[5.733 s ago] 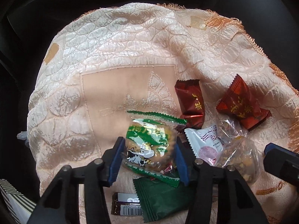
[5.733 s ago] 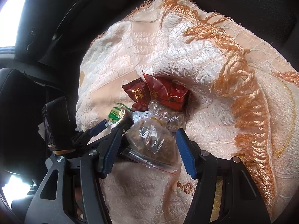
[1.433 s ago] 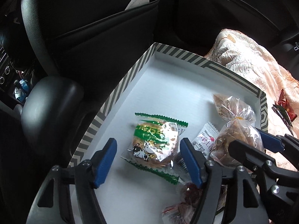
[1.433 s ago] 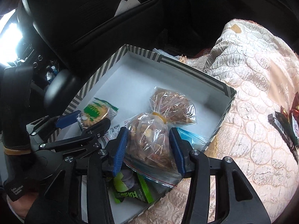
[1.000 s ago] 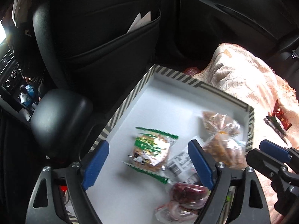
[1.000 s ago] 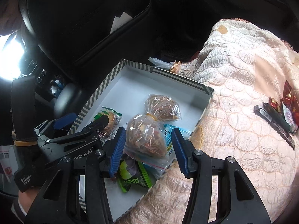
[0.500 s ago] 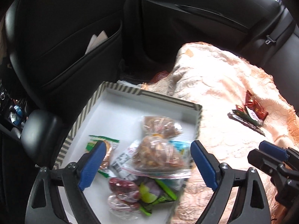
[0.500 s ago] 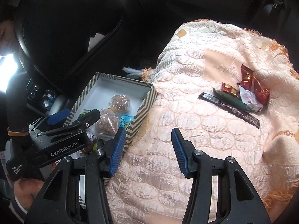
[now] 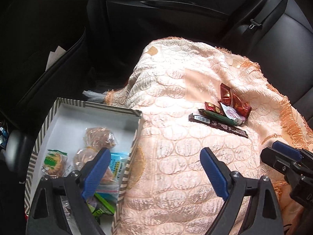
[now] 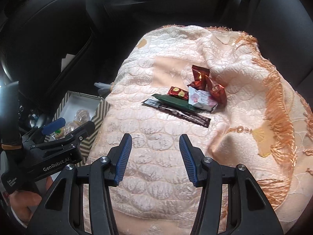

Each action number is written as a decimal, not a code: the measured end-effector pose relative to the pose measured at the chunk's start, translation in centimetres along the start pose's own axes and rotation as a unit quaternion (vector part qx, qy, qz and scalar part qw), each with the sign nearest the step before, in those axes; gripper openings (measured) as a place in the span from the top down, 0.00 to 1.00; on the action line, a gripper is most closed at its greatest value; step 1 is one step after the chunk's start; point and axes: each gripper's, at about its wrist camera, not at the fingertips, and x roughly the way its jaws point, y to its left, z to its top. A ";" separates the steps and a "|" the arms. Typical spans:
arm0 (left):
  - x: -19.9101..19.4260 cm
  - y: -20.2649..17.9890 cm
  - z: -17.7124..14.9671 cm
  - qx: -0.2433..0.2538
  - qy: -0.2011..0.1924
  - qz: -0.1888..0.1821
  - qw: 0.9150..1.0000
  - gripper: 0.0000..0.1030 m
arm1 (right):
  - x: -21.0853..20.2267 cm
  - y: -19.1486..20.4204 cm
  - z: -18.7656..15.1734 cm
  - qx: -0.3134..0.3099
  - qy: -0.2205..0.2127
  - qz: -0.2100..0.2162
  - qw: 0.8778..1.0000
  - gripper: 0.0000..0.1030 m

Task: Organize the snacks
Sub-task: 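Move both open grippers back over the remaining snacks on the cloth, then grasp the dark green cracker packet with the right gripper, then grasp the brown chocolate stick with the left gripper, then carry the chocolate stick with the left gripper while the right gripper carries the cracker packet to the tray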

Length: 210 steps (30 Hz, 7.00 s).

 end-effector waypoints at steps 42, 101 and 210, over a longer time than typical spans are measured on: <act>5.5 2.3 4.0 -0.085 0.066 0.057 0.993 0.09 | 11.6 -2.6 6.6 -0.054 0.082 -0.036 0.995 0.51; 10.4 -11.0 5.5 0.269 0.074 -0.075 0.957 0.08 | 1.3 -9.5 6.4 0.087 -0.011 0.029 0.996 0.97; -3.8 18.6 -8.6 -0.055 -0.014 0.110 0.992 0.90 | 6.6 21.2 -3.5 -0.088 0.122 0.186 0.971 0.92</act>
